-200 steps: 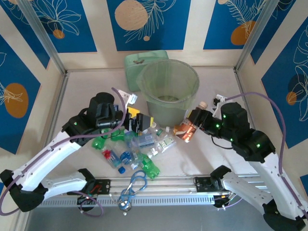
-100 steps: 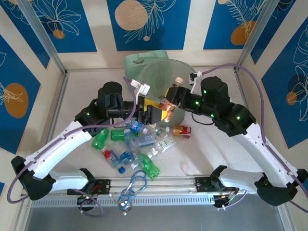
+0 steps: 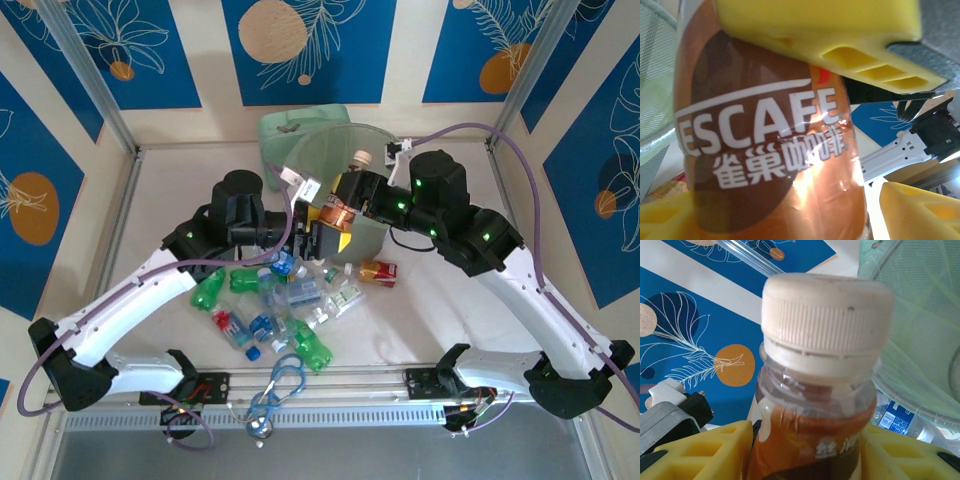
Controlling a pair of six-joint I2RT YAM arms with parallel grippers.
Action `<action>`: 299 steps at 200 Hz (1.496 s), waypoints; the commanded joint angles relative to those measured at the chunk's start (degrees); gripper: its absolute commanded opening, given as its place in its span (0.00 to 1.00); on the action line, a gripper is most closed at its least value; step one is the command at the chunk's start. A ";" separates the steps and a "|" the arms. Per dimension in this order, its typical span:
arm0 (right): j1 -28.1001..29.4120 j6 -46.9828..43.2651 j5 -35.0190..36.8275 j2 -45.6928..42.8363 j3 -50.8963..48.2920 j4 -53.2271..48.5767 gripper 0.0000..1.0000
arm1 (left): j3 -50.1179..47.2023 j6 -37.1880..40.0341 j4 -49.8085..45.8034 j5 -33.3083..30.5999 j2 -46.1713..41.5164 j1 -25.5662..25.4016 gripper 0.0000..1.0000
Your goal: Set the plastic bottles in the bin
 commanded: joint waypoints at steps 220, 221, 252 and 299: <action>-27.17 0.11 -3.62 -11.52 -0.42 -21.63 1.00 | 53.32 15.80 -40.96 -32.17 36.38 1.60 0.57; -27.21 0.08 -3.57 -11.61 -0.55 -21.67 1.00 | 53.48 15.67 -41.04 -32.18 36.64 1.68 0.57; -27.54 -0.17 -3.79 -13.49 -2.56 -23.21 0.99 | 59.98 14.12 -46.29 -31.00 43.76 2.83 0.54; -27.63 -0.53 -5.05 -14.16 -5.45 -23.42 1.00 | 60.59 13.44 -48.04 -30.25 46.65 2.81 0.62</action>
